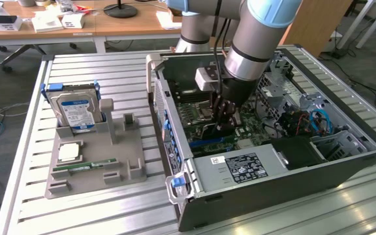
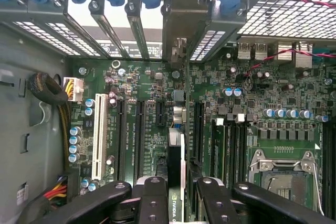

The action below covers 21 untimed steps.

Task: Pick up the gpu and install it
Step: 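Insert the gpu into the slot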

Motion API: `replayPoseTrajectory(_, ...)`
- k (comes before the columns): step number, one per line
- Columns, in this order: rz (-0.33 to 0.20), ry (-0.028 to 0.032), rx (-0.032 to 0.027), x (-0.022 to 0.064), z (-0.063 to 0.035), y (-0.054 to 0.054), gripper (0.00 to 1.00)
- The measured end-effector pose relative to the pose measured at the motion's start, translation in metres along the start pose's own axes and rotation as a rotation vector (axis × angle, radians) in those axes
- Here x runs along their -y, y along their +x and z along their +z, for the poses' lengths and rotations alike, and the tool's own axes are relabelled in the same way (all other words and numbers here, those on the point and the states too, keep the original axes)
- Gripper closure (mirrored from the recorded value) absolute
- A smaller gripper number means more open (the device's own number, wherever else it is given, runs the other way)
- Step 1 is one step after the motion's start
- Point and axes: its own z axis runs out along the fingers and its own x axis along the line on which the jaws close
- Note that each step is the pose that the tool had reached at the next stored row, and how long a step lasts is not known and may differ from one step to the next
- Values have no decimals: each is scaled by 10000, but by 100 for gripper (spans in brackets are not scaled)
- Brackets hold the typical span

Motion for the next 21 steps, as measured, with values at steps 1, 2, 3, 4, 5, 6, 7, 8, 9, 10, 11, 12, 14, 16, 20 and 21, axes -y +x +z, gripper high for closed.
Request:
replayPoseTrajectory(1, 0, 0, 3, 0, -5, -1, 74)
replayPoseTrajectory(2, 0, 1, 4, -1, -9, -1, 74)
replayPoseTrajectory(3, -1, 1, 6, -1, -11, -1, 74)
replayPoseTrajectory(4, 0, 1, 6, -1, -11, -1, 74)
replayPoseTrajectory(5, 0, 1, 6, -1, -11, -1, 74)
replayPoseTrajectory(6, 0, 2, 7, -1, -11, -1, 74)
replayPoseTrajectory(7, 0, 1, 5, -1, -12, -1, 74)
replayPoseTrajectory(8, 4, 1, 5, -1, -12, -1, 74)
replayPoseTrajectory(9, 20, 2, 6, -1, -12, -1, 74)
replayPoseTrajectory(10, 48, 2, 9, -1, -12, -1, 74)
replayPoseTrajectory(11, 87, 3, 12, -1, -12, -1, 74)
replayPoseTrajectory(12, 124, 3, 15, -1, -13, -1, 74)
replayPoseTrajectory(14, 178, 4, 22, -1, -12, -1, 74)
replayPoseTrajectory(16, 270, 6, 30, -1, -13, -1, 74)
replayPoseTrajectory(20, 381, 8, 37, -1, -12, -1, 74)
replayPoseTrajectory(21, 409, 9, 28, -1, -13, 0, 74)
